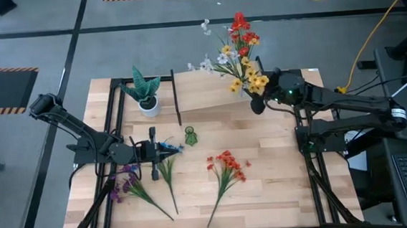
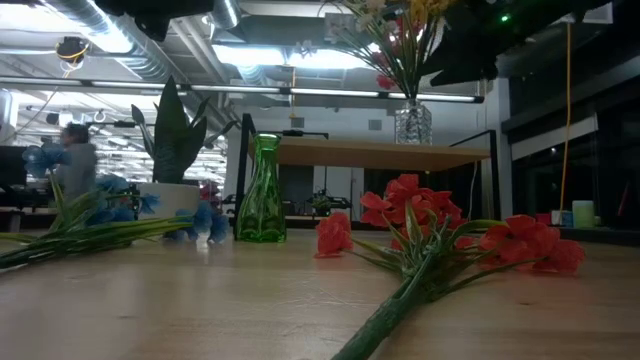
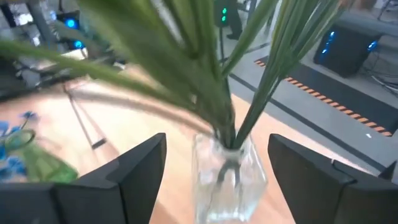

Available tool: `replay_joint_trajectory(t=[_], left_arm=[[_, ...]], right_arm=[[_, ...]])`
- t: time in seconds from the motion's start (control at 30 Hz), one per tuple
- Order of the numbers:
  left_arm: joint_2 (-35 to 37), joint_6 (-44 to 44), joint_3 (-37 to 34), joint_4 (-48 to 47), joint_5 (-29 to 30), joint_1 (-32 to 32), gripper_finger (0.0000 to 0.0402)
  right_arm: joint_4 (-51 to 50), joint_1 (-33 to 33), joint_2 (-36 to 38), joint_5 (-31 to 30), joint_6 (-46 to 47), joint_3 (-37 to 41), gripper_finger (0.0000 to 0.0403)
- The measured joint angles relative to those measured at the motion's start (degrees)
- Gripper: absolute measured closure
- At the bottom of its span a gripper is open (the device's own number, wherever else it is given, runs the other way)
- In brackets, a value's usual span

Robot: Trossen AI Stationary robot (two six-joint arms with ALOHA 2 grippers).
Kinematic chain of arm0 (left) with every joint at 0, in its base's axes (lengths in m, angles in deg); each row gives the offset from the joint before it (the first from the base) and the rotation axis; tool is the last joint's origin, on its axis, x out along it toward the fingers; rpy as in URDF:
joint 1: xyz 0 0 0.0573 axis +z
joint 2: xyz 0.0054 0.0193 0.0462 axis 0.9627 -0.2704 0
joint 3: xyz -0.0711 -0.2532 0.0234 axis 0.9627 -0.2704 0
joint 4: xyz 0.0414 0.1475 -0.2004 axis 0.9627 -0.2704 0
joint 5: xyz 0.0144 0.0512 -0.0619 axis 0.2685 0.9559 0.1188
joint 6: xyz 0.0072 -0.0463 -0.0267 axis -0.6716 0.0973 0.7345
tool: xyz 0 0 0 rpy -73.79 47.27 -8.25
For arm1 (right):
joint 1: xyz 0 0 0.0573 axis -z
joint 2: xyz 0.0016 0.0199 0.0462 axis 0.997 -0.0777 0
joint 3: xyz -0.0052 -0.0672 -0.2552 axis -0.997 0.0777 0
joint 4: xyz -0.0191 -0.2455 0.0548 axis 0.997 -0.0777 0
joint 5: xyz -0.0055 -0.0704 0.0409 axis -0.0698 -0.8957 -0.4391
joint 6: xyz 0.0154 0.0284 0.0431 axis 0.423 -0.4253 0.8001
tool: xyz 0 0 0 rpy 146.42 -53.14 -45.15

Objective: Pick and place flowers into a vace then onto a shelf
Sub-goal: Put the blue flowers into the green transparent vase

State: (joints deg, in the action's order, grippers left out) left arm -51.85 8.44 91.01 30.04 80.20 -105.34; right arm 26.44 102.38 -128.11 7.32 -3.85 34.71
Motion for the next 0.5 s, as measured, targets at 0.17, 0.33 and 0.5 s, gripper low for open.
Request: replay_joint_trajectory(t=[0.17,0.33,0.5], left_arm=[[0.02,-0.03,0.0,-0.16,0.0,0.0,0.04],[0.02,-0.05,0.0,-0.16,0.1,0.0,0.0395],[0.01,-0.03,0.0,-0.16,0.1,0.0,0.0395]], right_arm=[[-4.06,-2.73,3.79,-0.04,0.22,0.0,0.012],[-6.34,-6.77,6.49,-0.07,0.37,-0.02,0.012],[-11.38,-11.68,7.37,-1.7,2.52,-0.02,0.0132]])
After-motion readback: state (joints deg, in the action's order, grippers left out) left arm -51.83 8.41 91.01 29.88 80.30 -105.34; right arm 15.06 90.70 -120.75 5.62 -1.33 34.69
